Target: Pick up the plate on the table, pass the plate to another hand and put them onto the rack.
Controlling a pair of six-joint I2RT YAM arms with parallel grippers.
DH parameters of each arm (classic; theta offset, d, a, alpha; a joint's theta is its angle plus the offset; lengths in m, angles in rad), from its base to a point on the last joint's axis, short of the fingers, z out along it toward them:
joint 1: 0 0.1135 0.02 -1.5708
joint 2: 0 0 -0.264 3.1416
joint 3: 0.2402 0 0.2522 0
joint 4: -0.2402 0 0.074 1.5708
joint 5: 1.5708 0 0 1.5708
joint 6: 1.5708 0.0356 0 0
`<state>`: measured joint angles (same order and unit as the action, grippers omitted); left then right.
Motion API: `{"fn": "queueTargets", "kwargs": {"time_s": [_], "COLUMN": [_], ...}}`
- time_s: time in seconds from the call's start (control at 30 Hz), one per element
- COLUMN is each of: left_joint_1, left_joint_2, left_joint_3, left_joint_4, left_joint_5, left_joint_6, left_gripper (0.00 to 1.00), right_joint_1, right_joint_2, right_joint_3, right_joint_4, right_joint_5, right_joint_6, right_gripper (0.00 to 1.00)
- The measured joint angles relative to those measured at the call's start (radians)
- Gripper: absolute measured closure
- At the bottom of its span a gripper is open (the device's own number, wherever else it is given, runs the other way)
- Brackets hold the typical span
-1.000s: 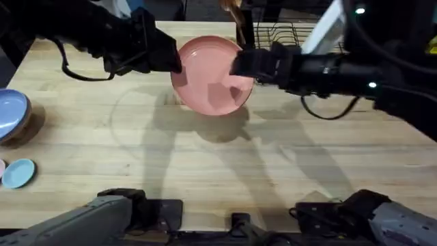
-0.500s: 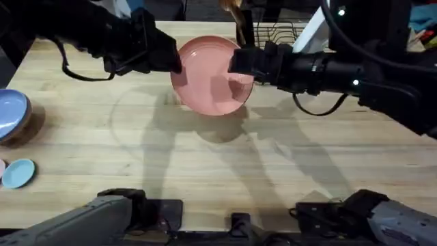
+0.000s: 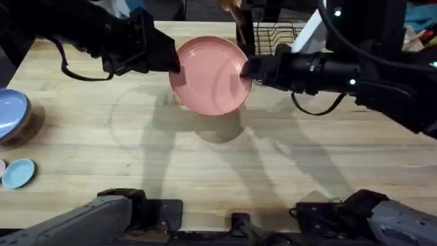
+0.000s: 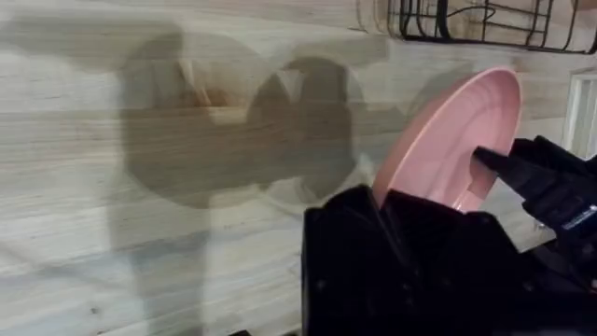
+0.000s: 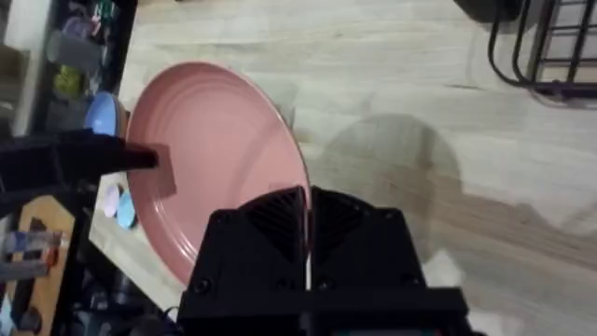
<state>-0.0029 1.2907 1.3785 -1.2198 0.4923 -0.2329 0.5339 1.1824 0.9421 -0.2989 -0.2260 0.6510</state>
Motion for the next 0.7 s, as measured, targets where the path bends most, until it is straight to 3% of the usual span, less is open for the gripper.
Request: {"fn": "queueTargets", "kwargs": {"time_s": [0.23,0.27,0.4,0.43,0.67,0.7], "left_joint_1": [0.0,0.0,-0.001,-0.001,-0.001,-0.001], "left_joint_2": [0.0,0.0,0.0,0.0,0.0,0.0], "left_joint_3": [0.0,0.0,0.0,0.0,0.0,0.0], "left_joint_4": [0.0,0.0,0.0,0.0,0.0,0.001], "left_joint_5": [-0.001,0.005,0.013,0.014,0.01,-0.018], "left_joint_6": [0.001,-0.002,-0.006,-0.01,-0.009,-0.007], "left_gripper": [0.934,0.714,0.144,0.046,0.007,0.006], "right_joint_1": [0.0,0.0,0.001,0.001,0.001,0.001], "right_joint_2": [0.0,0.0,0.0,0.0,0.0,0.0], "right_joint_3": [0.0,0.0,0.0,0.0,0.0,0.0], "right_joint_4": [0.0,0.0,-0.003,-0.003,0.0,0.001], "right_joint_5": [0.0,-0.002,0.005,0.007,0.029,0.034], "right_joint_6": [0.0,0.0,0.0,0.0,-0.034,-0.092], "right_gripper": [0.969,0.969,0.969,0.969,0.969,0.97]}}
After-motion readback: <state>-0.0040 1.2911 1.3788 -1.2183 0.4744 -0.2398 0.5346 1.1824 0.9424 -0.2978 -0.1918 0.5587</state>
